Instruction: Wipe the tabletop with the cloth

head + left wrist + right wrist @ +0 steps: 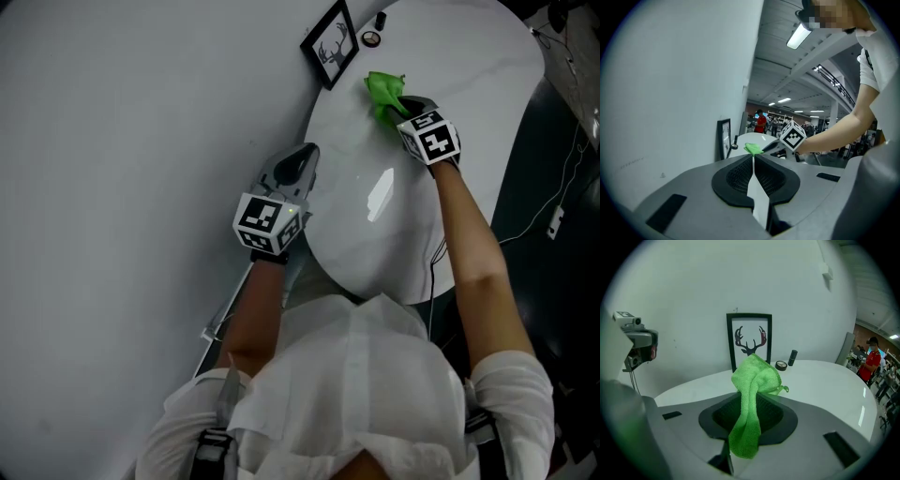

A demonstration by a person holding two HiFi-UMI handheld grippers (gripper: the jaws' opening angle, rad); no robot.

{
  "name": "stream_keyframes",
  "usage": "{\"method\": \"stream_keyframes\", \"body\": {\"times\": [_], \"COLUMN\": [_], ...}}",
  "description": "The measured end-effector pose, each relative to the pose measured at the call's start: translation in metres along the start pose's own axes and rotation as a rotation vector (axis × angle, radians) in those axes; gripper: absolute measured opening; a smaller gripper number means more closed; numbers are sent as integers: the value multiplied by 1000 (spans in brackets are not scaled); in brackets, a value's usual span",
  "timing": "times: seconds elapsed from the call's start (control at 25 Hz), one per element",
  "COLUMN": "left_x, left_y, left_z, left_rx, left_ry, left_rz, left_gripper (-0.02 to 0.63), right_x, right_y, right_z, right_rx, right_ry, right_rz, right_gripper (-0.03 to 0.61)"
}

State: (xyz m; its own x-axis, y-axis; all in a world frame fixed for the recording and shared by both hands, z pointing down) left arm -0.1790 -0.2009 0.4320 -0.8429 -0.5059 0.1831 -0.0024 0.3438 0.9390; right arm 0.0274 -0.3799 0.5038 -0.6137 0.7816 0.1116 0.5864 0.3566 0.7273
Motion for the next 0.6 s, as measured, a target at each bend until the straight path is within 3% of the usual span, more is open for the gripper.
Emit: {"method": "stream_keyframes", "body": {"times": [0.2, 0.44, 0.6], "left_x": [19, 30, 33], "left_y": [12, 14, 17], "left_z": [-1, 8, 13], "left_rx": [20, 16, 9], "left_ry": [19, 25, 30], "left_rz": [23, 36, 42], "left_gripper": [26, 26, 26], "right_x": [5, 26, 31], "right_y": [-15, -6, -6], "right_z": [-49, -78, -81], "right_rx": [102, 216, 206], "right_ry": [11, 3, 46], "right_rz": [73, 80, 104], "right_gripper": [83, 84, 84]}}
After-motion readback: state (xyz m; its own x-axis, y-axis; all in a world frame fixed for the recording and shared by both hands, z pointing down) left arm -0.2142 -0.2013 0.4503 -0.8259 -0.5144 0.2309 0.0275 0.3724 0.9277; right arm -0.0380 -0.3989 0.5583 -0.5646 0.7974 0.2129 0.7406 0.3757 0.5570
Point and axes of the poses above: the fingertips, and each gripper's own axes: z backward along the fingers, x to its left, y out of its underside, the point moved 8 cm from there along z, backward along the fingers, and after that the axes turned 5 degrees about y, right-handed, at the moved point
